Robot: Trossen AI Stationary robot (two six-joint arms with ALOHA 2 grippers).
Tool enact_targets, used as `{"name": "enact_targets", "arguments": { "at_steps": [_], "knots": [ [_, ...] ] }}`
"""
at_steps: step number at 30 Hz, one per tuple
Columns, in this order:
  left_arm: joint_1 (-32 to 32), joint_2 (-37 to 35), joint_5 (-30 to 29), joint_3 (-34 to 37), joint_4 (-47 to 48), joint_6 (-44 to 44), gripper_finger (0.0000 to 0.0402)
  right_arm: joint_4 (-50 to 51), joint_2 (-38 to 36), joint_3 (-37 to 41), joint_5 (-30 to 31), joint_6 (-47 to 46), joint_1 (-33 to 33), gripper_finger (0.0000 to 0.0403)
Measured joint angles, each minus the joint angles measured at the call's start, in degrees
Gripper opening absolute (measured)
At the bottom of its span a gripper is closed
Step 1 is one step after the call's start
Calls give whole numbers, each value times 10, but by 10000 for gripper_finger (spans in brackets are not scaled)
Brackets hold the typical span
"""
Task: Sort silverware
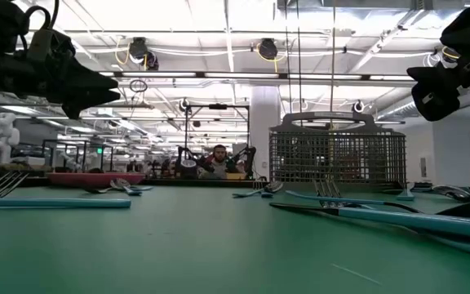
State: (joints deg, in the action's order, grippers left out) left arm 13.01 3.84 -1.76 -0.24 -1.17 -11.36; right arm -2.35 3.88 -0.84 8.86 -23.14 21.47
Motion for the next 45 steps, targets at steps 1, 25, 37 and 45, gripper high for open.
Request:
{"name": "enact_targets", "arguments": {
  "at_steps": [1, 25, 37, 45],
  "knots": [
    [0, 0, 0, 0, 0, 0, 180, 0, 0, 0, 0, 0, 0, 224],
    [0, 0, 0, 0, 0, 0, 180, 0, 0, 0, 0, 0, 0, 224],
    [0, 0, 0, 0, 0, 0, 180, -8, 0, 0, 10, 0, -1, 224],
    [0, 0, 0, 0, 0, 0, 180, -18, 0, 0, 47, -44, -1, 224]
  ]
}}
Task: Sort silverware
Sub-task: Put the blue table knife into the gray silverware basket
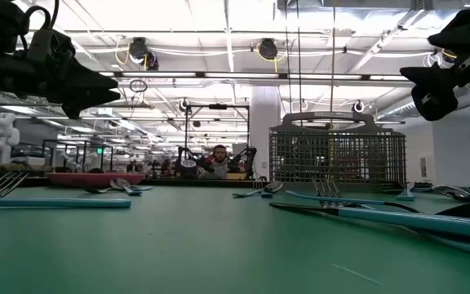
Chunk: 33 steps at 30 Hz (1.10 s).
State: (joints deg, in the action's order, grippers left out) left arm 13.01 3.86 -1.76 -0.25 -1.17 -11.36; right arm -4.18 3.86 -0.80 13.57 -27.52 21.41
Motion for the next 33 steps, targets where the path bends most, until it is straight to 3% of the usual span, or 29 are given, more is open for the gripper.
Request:
{"name": "enact_targets", "arguments": {
  "at_steps": [3, 16, 26, 33],
  "knots": [
    [0, 0, 0, 0, 0, 0, 180, 2, 0, 0, -1, -61, 0, 224],
    [0, 0, 0, 0, 0, 0, 180, -48, 5, 0, 56, -132, -3, 224],
    [0, 0, 0, 0, 0, 0, 180, -169, 60, 0, 46, -97, -3, 224],
    [0, 0, 0, 0, -34, -3, 180, -290, 127, -12, 99, -62, -3, 224]
  ]
}}
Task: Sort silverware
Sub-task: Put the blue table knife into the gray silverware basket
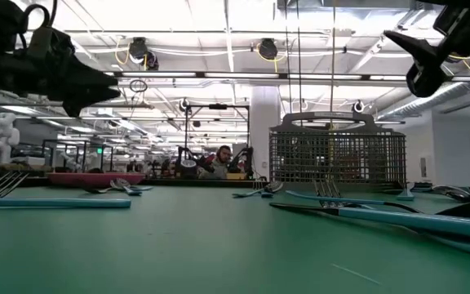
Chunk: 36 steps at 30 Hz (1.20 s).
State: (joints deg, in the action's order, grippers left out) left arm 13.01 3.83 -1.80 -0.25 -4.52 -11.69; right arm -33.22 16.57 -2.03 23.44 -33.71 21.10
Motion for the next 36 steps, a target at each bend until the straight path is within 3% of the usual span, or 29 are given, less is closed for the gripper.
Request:
{"name": "enact_targets", "arguments": {
  "at_steps": [5, 10, 14, 17, 21, 29, 32, 36],
  "knots": [
    [0, 0, 1, -2, -37, -1, 180, 1, 43, -54, 24, 37, 0, 224],
    [0, 2, 49, -3, -93, -15, 180, 32, 81, -145, 21, 171, 0, 224],
    [-1, 15, 36, -32, -133, -30, 180, 96, 105, -235, 20, 260, 0, 224],
    [-1, 57, 31, -78, -130, -31, 180, 141, 124, -297, 20, 310, -1, 224],
    [-2, 160, 72, -156, -96, -5, 180, 249, 155, -373, 20, 328, -7, 224],
    [-37, 409, 116, -354, 51, 84, 180, 495, 266, -485, 20, 193, -23, 224],
    [-60, 466, 81, -418, 131, 110, 180, 605, 319, -528, 14, 89, -23, 224],
    [-105, 506, -13, -451, 209, 136, 180, 738, 397, -580, -49, -64, -23, 224]
  ]
}}
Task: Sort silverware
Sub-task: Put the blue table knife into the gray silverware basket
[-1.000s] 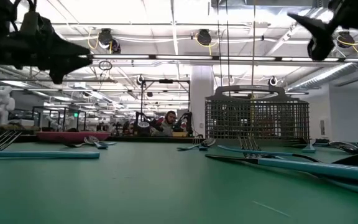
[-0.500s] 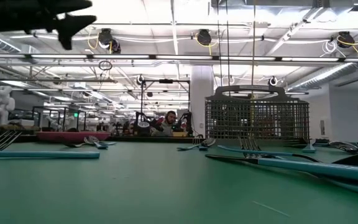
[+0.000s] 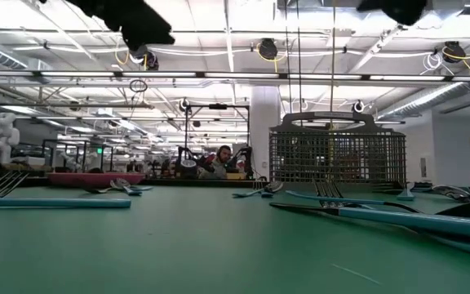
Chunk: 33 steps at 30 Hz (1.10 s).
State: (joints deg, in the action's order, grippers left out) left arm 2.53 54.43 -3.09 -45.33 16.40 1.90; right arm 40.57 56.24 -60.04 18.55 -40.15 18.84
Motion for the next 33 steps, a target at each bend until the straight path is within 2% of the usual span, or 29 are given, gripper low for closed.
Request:
{"name": "enact_targets", "arguments": {
  "at_steps": [3, 5, 8, 12, 18, 25, 29, 33],
  "knots": [
    [-33, 10, -77, 0, 20, 0, 180, 71, 63, -28, -70, -87, 0, 224],
    [-47, 13, -102, 0, 23, 0, 180, 105, 101, -36, -100, -129, 3, 224],
    [-59, 16, -105, 0, 22, 0, 180, 137, 153, -36, -111, -166, 13, 224],
    [-61, 28, -106, 0, 21, 0, 180, 176, 201, -36, -160, -207, 23, 224],
    [-60, 61, -103, 0, -43, 0, 180, 200, 225, -36, -216, -272, 56, 224],
    [-44, 81, -84, 14, -41, -5, 180, 210, 219, -36, -200, -401, 141, 224],
    [-26, 71, -49, 61, -130, -1, 180, 215, 230, -35, -139, -457, 182, 224],
    [7, 46, -20, 94, -183, 0, 180, 216, 247, -31, -141, -500, 195, 224]
  ]
}}
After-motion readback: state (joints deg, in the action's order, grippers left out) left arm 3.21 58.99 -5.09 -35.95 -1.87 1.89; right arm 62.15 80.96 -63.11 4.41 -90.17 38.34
